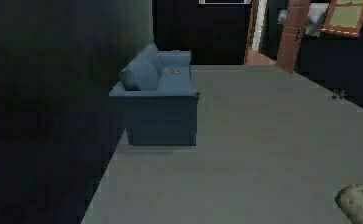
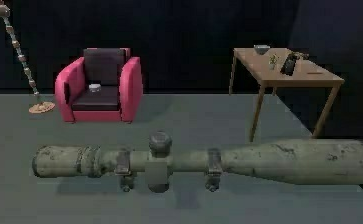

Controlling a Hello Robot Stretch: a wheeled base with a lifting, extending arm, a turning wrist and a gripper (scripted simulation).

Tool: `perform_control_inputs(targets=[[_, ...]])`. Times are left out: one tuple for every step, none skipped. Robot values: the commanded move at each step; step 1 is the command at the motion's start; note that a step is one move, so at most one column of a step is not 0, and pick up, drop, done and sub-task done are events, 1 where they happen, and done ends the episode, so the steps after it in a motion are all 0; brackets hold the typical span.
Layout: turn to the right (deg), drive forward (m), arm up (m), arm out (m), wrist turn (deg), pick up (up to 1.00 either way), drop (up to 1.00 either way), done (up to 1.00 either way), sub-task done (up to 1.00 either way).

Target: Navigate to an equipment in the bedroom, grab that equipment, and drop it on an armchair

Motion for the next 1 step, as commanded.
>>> perform_control_inputs(targets=[[-45.0,0.00,0.00,0.00,0.0,0.00,0.00,0.00,0.00]])
